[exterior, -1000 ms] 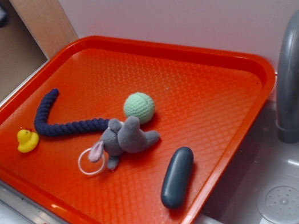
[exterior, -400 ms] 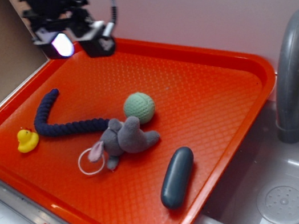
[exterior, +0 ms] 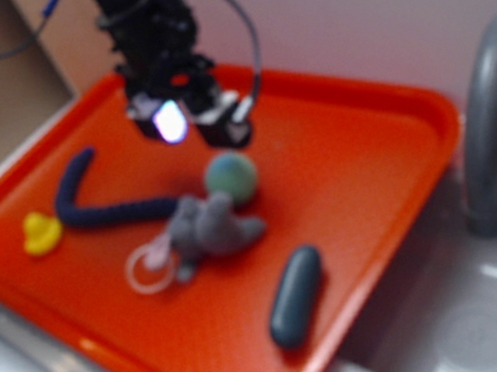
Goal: Grab the green ball.
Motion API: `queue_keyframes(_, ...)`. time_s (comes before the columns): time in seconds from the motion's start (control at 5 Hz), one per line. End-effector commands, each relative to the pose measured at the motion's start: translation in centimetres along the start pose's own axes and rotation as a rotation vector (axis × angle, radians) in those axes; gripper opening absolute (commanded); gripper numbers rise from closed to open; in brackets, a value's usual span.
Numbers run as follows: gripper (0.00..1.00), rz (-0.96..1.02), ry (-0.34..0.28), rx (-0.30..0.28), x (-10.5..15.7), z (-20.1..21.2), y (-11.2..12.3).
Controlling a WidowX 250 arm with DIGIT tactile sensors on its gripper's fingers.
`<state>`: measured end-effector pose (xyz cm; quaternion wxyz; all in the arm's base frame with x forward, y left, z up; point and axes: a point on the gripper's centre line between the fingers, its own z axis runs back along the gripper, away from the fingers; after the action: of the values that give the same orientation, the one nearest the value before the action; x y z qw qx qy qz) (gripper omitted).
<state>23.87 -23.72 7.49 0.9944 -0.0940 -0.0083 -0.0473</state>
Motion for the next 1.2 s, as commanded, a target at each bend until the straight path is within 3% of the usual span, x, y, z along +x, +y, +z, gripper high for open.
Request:
queue_keyframes(0.0,1.0,-0.091,0.027,0.05,-1.7,-2.4,-2.7)
queue_keyframes(0.2,1.0,-0.101,0.05,0.054,-2.3,-3.2,-3.0)
queue_keyframes(0.4,0.0,-0.068,0.028,0.103,-2.9,-3.3,-3.5)
queue_keyframes(0.8,0.0,0.006,-0.008,0.087,-3.0,-0.6,-1.7)
queue_keyframes(1.0,0.0,0.017,-0.104,0.037,-2.0,4.4,1.8)
